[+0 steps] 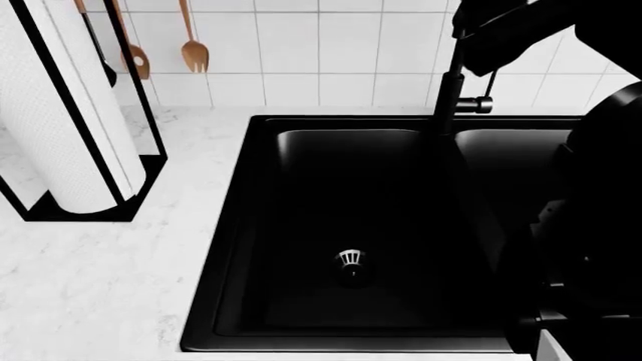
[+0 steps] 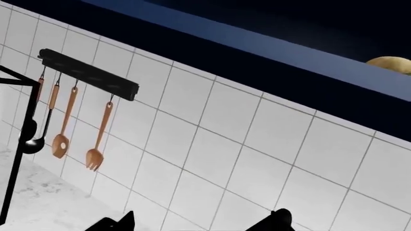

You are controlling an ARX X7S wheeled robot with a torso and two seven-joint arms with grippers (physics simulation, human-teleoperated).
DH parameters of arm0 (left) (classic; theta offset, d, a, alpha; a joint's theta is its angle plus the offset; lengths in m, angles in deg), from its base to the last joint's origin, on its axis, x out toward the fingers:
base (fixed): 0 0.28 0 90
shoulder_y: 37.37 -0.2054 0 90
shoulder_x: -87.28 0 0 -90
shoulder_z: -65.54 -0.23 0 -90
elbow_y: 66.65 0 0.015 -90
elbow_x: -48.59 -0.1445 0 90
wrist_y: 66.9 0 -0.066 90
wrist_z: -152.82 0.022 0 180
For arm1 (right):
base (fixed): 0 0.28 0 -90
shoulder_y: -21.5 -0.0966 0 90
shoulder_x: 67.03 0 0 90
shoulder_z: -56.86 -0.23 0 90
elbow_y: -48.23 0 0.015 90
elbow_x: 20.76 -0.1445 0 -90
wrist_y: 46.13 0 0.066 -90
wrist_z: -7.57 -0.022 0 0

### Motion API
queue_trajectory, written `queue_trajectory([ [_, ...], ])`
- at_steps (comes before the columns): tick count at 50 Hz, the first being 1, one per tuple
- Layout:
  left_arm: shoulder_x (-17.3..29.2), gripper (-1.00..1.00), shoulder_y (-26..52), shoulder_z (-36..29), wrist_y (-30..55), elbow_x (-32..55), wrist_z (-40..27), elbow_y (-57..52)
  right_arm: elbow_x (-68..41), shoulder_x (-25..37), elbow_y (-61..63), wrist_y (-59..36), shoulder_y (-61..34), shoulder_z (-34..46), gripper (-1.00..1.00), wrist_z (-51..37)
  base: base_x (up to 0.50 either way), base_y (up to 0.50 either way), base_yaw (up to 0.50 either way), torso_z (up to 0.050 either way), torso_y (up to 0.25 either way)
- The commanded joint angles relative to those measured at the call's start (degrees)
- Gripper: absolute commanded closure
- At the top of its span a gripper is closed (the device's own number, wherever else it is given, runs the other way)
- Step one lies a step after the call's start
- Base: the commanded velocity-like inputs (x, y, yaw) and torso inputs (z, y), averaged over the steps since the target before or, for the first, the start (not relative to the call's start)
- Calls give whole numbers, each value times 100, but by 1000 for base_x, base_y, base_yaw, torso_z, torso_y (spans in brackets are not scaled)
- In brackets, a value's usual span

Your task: Pick the corn, radish from the counter and place them in the cabinet. Then close the cabinet.

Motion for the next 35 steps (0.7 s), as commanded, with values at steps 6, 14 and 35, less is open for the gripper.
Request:
queue_trajectory([
  [6, -742, -100, 461, -191, -180, 229, 971, 189, 69, 10, 19, -20, 33, -17, -100, 28, 0, 0, 0, 2, 0],
  [14, -988, -100, 564, -201, -256, 143, 1113, 313, 41, -8, 62, 22, 126, -68, -100, -10, 0, 0, 0, 0, 1],
  [35, -1508, -100, 730, -651, -466, -918, 2451, 2021, -2, -57, 122, 72, 266, -119, -100, -76, 0, 0, 0, 1, 0],
])
